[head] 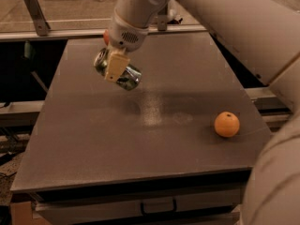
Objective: Knock green can over
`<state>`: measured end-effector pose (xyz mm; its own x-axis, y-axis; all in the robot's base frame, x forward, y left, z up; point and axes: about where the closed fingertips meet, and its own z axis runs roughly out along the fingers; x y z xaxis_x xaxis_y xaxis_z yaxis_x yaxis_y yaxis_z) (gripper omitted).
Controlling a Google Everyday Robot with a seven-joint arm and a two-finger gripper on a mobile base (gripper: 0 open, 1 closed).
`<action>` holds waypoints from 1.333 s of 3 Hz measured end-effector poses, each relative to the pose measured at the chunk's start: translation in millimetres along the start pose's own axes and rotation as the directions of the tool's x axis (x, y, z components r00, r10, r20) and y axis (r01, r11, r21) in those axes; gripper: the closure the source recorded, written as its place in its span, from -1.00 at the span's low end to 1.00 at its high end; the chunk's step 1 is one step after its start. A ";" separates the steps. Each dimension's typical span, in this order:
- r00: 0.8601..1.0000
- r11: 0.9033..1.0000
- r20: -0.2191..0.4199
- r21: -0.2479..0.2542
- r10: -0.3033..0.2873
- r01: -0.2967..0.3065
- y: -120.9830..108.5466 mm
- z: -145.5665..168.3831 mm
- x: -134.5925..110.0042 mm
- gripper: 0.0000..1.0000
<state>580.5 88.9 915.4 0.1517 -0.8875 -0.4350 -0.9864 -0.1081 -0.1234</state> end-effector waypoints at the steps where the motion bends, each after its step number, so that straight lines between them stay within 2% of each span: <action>1: 1.000 0.998 -0.016 -0.068 0.003 -0.004 8.7 30.3 -4.8 0.22; 2: 1.000 0.993 -0.006 -0.119 -0.004 0.003 16.2 53.4 -14.3 -0.25; 3: 1.000 0.989 0.015 -0.149 -0.010 0.013 23.1 66.0 -23.5 -0.71; 4: 0.998 0.986 0.056 -0.164 -0.011 0.020 29.9 70.7 -30.8 -1.00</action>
Offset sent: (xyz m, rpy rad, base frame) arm -0.0238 0.0542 -0.0610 -0.0215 0.1549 0.0876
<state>550.7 144.7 862.0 0.1654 -0.8599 -0.4829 -0.9801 -0.1976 0.0162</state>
